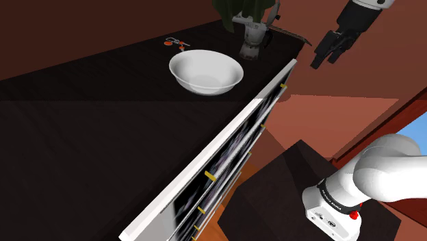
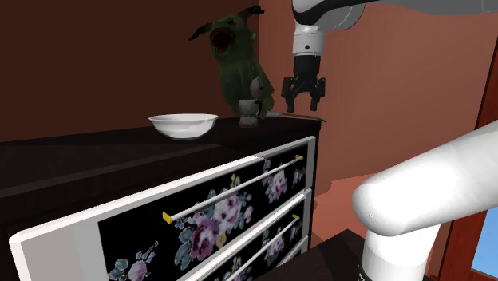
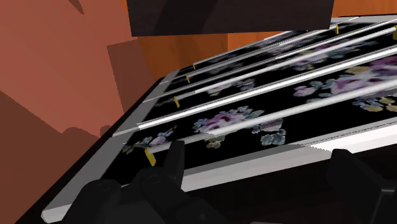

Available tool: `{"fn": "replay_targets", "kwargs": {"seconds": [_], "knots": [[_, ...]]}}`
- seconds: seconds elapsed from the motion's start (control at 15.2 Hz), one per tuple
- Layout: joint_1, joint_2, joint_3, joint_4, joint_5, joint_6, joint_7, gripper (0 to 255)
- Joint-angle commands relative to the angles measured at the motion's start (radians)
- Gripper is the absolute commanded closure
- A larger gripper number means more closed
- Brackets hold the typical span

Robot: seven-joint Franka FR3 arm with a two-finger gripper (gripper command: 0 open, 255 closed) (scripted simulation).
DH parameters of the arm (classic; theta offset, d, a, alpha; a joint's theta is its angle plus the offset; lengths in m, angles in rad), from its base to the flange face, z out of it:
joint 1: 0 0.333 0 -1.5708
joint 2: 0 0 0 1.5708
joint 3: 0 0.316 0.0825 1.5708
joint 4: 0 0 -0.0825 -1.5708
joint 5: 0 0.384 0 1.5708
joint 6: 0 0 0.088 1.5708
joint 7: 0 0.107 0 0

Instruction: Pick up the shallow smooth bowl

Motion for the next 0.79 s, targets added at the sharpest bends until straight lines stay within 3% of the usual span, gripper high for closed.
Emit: {"fn": "replay_targets", "kwargs": {"seconds": [0.0,0.73], "knots": [[0.000,0.000,0.000,0.000,0.000,0.000,0.000,0],[0.094,0.207,0.040,0.052,0.291,0.190,0.108,0]]}}
